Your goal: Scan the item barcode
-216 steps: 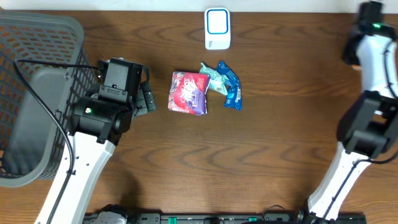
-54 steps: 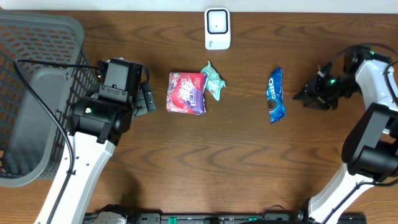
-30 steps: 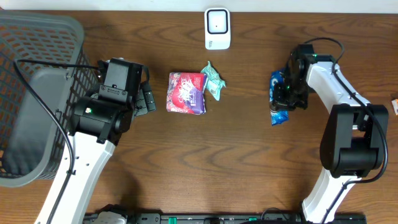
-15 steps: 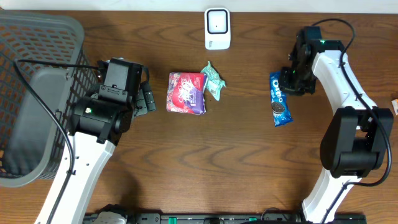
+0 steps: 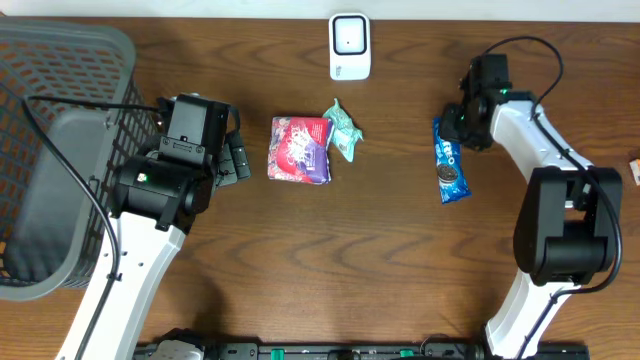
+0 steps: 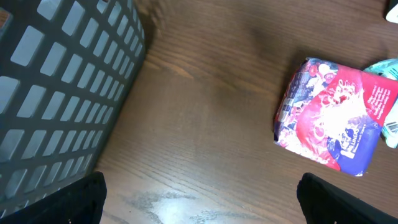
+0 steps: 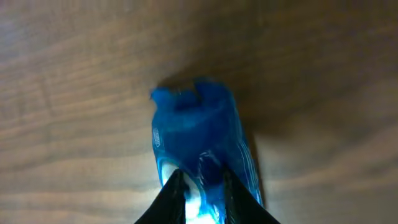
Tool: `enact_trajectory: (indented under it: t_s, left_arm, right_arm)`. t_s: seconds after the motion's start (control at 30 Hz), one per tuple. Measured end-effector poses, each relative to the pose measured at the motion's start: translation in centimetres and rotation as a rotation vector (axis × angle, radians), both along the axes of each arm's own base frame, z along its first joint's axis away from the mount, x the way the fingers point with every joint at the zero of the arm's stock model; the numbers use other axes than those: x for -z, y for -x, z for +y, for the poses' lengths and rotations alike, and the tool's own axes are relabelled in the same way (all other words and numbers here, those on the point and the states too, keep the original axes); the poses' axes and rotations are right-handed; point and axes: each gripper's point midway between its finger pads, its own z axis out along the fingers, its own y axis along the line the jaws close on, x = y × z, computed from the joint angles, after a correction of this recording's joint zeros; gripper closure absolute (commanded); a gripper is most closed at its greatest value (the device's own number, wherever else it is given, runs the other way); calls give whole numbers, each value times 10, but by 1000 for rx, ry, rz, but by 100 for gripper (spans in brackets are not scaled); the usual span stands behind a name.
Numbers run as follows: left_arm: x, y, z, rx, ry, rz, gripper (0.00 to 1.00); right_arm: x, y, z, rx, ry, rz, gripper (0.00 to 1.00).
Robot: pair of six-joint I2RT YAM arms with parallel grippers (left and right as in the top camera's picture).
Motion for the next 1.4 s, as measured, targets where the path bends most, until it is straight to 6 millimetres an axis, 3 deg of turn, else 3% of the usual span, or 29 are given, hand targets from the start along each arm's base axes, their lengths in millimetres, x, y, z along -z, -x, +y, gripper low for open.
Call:
enact_trajectory:
  t_s: [0.23, 0.33, 0.4, 0.57, 0.67, 0.77, 0.9, 1.13, 1.27, 1.4]
  left_arm:
    - [0, 0, 0, 0, 0, 0, 2]
    - [0, 0, 0, 0, 0, -1, 2]
    - [0, 0, 0, 0, 0, 0, 2]
    - [0, 0, 0, 0, 0, -1, 2]
    - [0, 0, 0, 0, 0, 0, 2]
    - [0, 0, 0, 0, 0, 0, 2]
    - [0, 0, 0, 0, 0, 0, 2]
    - [0, 0, 0, 0, 0, 0, 2]
    - [0, 0, 0, 0, 0, 0, 2]
    - [0, 0, 0, 0, 0, 0, 2]
  right_arm:
    - [2, -16, 2, 14, -8, -90, 75]
    - [-1, -9, 0, 12, 2, -42, 76]
    - [-11, -7, -2, 10, 15, -15, 76]
    - [-60, -9, -6, 3, 44, 26, 75]
    - [-72, 13, -6, -19, 48, 119, 80]
    - [-66, 41, -5, -39, 52, 230, 85]
    - [-40, 68, 1, -67, 57, 332, 87]
    - [12, 94, 3, -77, 62, 384, 91]
    - [16, 96, 1, -74, 72, 359, 82]
    - [12, 117, -9, -43, 124, 451, 81]
